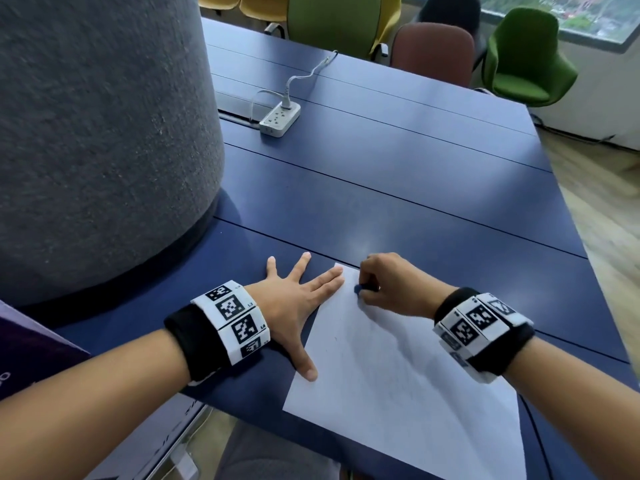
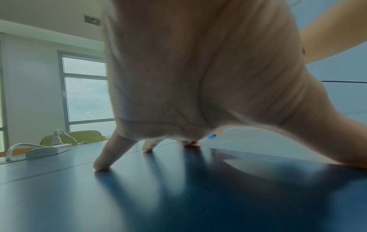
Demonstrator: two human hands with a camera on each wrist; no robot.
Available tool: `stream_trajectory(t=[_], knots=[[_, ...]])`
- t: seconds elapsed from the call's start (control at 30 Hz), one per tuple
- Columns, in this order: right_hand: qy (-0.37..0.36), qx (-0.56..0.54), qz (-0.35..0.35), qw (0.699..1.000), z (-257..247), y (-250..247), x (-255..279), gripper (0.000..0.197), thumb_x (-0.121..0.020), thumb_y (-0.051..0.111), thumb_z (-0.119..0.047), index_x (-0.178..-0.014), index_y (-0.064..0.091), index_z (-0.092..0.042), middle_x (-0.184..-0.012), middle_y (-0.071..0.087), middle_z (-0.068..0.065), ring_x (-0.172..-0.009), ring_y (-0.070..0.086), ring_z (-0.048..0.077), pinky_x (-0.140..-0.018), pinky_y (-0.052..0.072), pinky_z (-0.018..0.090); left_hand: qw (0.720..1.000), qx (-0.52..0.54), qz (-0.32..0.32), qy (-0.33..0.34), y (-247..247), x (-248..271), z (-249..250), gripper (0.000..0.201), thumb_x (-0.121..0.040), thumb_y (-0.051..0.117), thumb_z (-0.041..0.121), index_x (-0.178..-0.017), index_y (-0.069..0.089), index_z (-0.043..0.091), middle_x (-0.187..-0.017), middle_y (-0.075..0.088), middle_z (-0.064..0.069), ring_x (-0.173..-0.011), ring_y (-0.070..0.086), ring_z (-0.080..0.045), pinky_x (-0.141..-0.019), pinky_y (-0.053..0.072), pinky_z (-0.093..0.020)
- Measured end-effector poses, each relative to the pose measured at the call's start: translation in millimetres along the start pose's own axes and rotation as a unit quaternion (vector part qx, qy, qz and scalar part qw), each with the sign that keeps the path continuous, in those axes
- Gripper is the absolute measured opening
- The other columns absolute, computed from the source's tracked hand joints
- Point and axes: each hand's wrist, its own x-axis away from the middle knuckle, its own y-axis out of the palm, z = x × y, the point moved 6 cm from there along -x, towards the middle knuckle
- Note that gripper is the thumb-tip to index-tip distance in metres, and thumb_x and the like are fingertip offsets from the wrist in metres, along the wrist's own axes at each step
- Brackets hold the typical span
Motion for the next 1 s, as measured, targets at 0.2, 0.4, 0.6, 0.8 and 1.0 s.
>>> stream_trajectory(t=[0.2,0.4,0.6,0.8,1.0], knots=[[-0.024,0.015,-0.045,0.999,-11.8,8.6,10.5,0.015,-0.080,0.065,-0.020,-0.074,0.062,-0.006,-0.077,0.064,0.006,-0.070,0.057,0.025,-0.066,0.050,0.039,1.000,-0.006,-0.002,-0.002,-1.7,1.6,1.3,0.149,-0.052,0.074,0.079,-0.149,-0.029,0.031,-0.153,-0.034,0.023,-0.141,-0.033,-0.034,-0.102,-0.010,-0.078],[-0.044,0.004,-0.038,0.998,-20.4,11.9,19.0,0.011,-0.080,0.063,-0.015,-0.070,0.058,-0.012,-0.078,0.059,0.002,-0.068,0.053,0.021,-0.065,0.047,0.034,1.000,-0.011,-0.001,-0.009,-4.4,3.6,4.9,0.149,-0.052,0.076,0.077,-0.151,-0.026,0.029,-0.155,-0.031,0.021,-0.143,-0.029,-0.037,-0.103,-0.001,-0.079],[0.012,0.005,-0.010,1.000,-3.7,-2.0,3.3,0.016,-0.080,0.065,-0.018,-0.068,0.055,-0.014,-0.069,0.053,-0.005,-0.066,0.051,0.021,-0.062,0.046,0.035,1.000,-0.011,-0.010,-0.010,-2.6,2.3,3.3,0.149,-0.052,0.076,0.078,-0.148,-0.029,0.032,-0.153,-0.033,0.023,-0.143,-0.030,-0.037,-0.102,0.001,-0.080],[-0.073,0.013,-0.110,0.991,-42.3,26.1,28.0,0.013,-0.080,0.065,-0.018,-0.070,0.057,-0.016,-0.076,0.060,-0.001,-0.066,0.049,0.017,-0.065,0.048,0.034,1.000,-0.013,-0.014,-0.012,-3.7,3.8,4.7,0.148,-0.054,0.077,0.075,-0.149,-0.028,0.031,-0.153,-0.034,0.023,-0.142,-0.031,-0.036,-0.102,0.000,-0.080],[-0.054,0.004,-0.044,0.998,-36.1,16.3,21.5,0.010,-0.078,0.063,-0.014,-0.072,0.060,-0.007,-0.075,0.058,0.000,-0.064,0.049,0.018,-0.065,0.048,0.035,1.000,-0.012,-0.010,-0.012,-4.0,2.8,5.0,0.149,-0.053,0.077,0.076,-0.150,-0.027,0.031,-0.154,-0.033,0.023,-0.143,-0.029,-0.036,-0.102,0.002,-0.080]])
